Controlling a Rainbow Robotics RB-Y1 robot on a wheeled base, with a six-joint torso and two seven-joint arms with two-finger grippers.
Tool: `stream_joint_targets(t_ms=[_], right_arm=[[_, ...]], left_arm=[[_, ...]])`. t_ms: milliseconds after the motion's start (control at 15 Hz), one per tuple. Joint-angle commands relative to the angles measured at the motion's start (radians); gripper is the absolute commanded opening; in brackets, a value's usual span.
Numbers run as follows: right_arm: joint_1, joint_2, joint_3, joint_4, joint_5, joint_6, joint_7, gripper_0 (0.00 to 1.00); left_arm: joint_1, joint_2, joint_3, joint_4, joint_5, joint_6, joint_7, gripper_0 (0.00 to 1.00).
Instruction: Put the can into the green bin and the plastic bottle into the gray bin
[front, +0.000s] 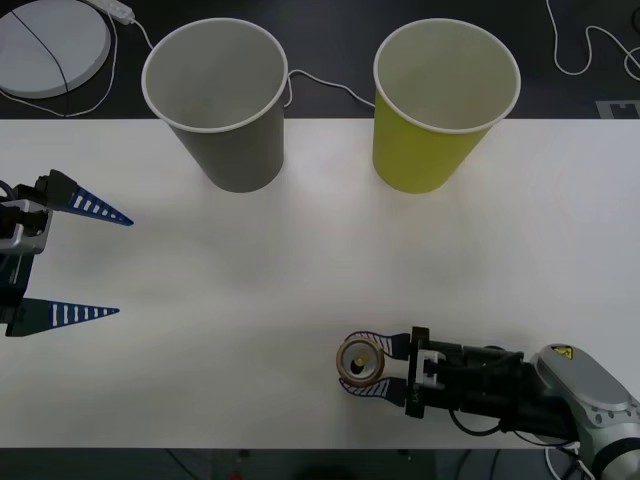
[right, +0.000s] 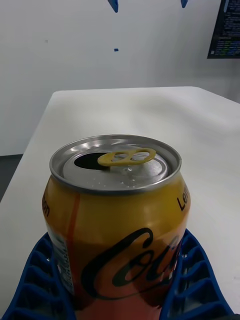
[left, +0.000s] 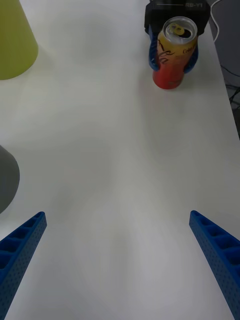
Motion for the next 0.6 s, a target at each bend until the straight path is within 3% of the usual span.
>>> stream_joint_targets(t_ms=[67, 600], right_arm=[[0.009, -0.010, -0.026, -0.060, 0.040, -0.001, -0.074, 0.00], [0.174, -0.086, -0.253, -0.614, 0.431, 0.004, -0.706, 0.00]], left_arm=[[0.000, 0.000, 0.000, 0.000, 0.000, 0.000, 0.000, 1.00], [0.000, 0.000, 0.000, 0.000, 0.000, 0.000, 0.000, 1.00]])
